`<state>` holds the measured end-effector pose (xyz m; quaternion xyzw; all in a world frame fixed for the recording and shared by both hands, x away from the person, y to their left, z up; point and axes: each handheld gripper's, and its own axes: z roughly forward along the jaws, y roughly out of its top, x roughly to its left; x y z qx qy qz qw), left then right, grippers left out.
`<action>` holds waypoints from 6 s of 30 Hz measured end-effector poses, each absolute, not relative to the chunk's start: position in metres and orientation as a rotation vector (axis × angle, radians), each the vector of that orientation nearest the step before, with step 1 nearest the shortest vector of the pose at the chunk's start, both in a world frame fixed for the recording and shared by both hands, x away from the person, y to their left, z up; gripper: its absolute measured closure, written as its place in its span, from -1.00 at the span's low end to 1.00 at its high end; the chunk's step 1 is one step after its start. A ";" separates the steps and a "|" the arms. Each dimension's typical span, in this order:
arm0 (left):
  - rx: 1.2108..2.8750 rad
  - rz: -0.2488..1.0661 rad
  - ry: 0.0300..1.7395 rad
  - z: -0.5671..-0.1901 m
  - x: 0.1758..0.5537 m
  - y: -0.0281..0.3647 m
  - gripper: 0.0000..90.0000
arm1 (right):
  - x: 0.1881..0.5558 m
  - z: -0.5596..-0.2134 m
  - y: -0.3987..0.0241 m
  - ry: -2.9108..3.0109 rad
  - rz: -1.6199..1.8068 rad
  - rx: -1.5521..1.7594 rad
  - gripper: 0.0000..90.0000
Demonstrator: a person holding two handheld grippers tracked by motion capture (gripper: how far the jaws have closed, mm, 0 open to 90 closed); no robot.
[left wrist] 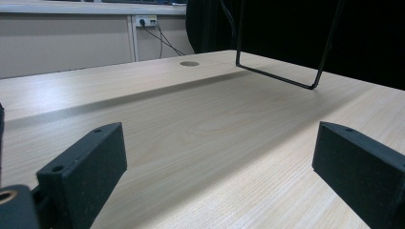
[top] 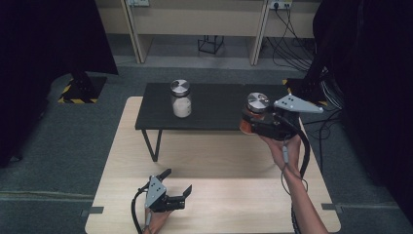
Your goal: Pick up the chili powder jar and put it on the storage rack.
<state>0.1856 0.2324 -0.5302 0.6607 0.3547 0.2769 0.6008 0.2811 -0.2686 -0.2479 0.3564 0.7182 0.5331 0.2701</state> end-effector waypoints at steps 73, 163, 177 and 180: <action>1.531 0.641 0.819 -0.530 0.185 0.232 -0.92 | 0.255 -0.331 -0.269 1.647 1.604 0.926 -1.00; 1.522 0.631 0.843 -0.531 0.184 0.234 -0.92 | 0.189 -0.517 -0.300 1.652 1.594 1.000 -1.00; 1.513 0.624 0.848 -0.531 0.184 0.235 -0.92 | 0.190 -0.517 -0.300 1.653 1.595 0.999 -1.00; 1.507 0.621 0.852 -0.532 0.184 0.235 -0.92 | 0.190 -0.517 -0.300 1.651 1.599 1.005 -1.00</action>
